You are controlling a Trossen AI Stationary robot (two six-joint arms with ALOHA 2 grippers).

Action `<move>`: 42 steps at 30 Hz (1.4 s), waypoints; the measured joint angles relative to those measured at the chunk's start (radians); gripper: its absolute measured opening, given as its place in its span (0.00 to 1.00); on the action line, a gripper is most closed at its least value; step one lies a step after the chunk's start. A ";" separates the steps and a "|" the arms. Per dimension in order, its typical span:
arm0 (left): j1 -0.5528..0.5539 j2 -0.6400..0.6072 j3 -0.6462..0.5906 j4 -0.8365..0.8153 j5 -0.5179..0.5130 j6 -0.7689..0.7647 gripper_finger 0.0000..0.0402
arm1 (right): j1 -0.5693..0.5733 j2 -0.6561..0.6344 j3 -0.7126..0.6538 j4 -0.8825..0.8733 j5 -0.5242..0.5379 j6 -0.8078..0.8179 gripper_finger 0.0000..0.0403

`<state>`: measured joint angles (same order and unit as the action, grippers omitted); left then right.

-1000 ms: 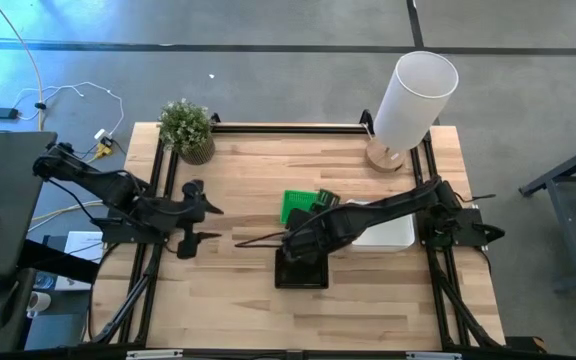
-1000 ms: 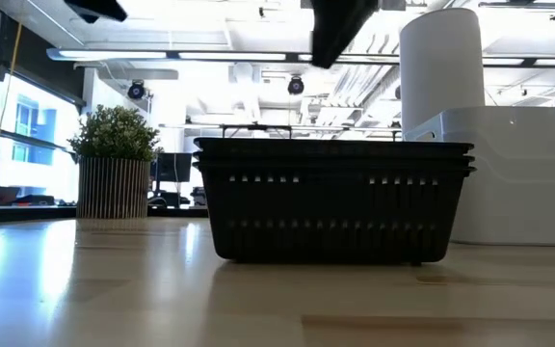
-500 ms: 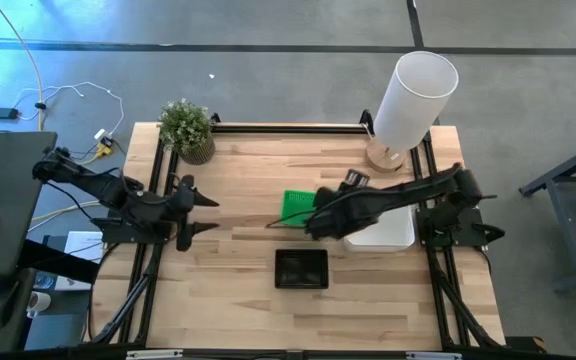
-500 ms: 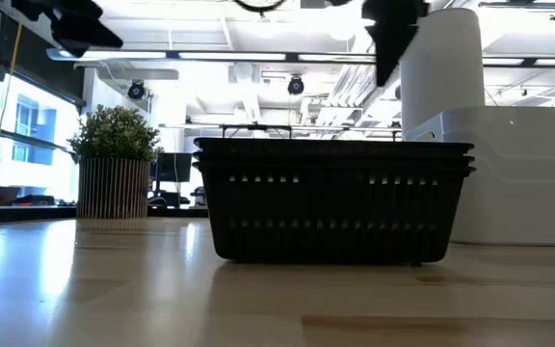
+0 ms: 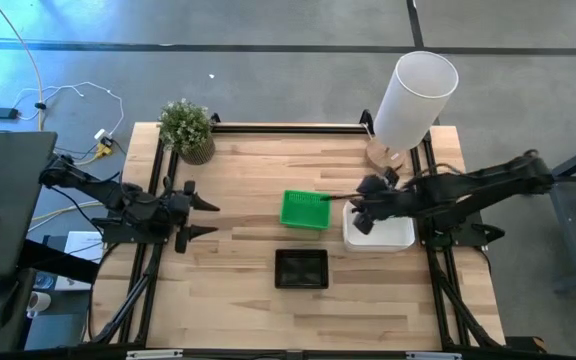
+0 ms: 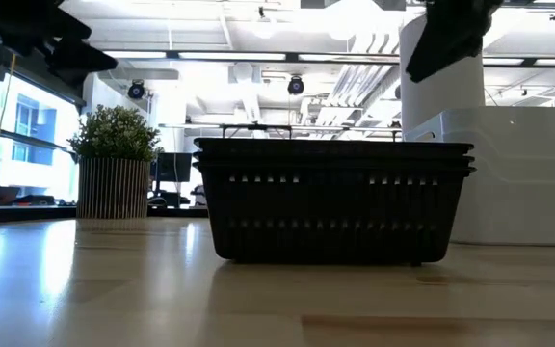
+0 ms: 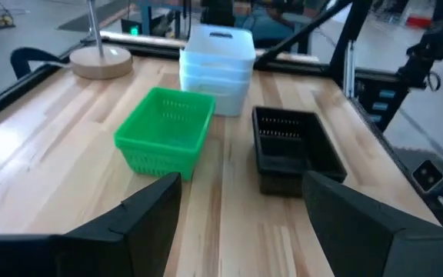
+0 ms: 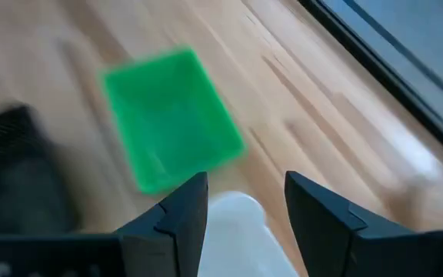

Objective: Stack baskets by color
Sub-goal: Return to Home Position

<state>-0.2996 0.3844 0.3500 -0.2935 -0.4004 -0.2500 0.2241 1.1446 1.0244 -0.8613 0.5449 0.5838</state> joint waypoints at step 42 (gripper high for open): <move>-0.002 -0.182 -0.339 0.361 0.209 0.208 0.65 | 0.000 -1.144 -0.931 0.927 -0.426 -0.454 0.40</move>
<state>-0.3012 0.2024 0.0113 0.0673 -0.1911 -0.0419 0.2241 0.0007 0.0938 0.0659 0.1191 0.1294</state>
